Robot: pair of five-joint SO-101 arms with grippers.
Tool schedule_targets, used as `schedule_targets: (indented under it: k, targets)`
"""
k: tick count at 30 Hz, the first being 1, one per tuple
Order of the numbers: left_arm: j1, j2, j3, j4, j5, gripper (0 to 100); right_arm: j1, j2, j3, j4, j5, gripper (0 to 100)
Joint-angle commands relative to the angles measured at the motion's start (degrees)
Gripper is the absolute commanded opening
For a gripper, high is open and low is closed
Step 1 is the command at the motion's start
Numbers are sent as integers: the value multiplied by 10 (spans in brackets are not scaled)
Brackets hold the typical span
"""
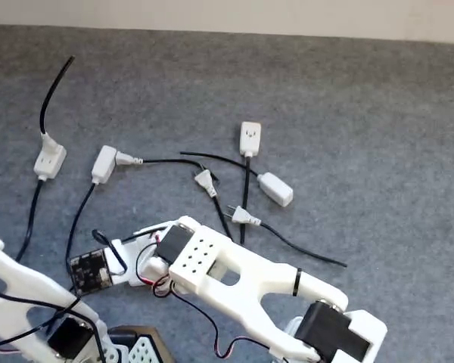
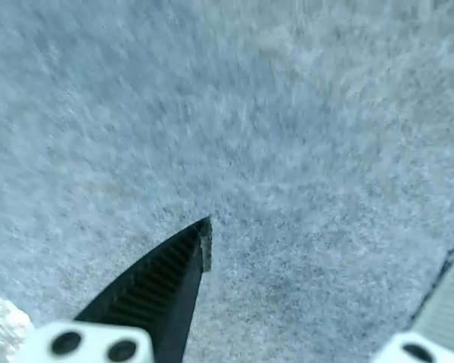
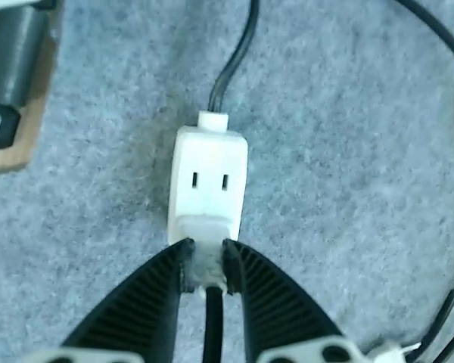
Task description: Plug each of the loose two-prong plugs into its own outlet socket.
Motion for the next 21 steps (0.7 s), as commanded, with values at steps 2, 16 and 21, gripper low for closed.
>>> schedule_targets:
  k: [2,16,21]
  targets:
    - [58,-15,-109,53,3,440,23,8,-61,41,-42,155]
    - [201,-368,296,54,-44,440,115,8,-545,409,-132,342]
    - [290,-603,586,52,-175,439,196,-10,-620,472,-215,342]
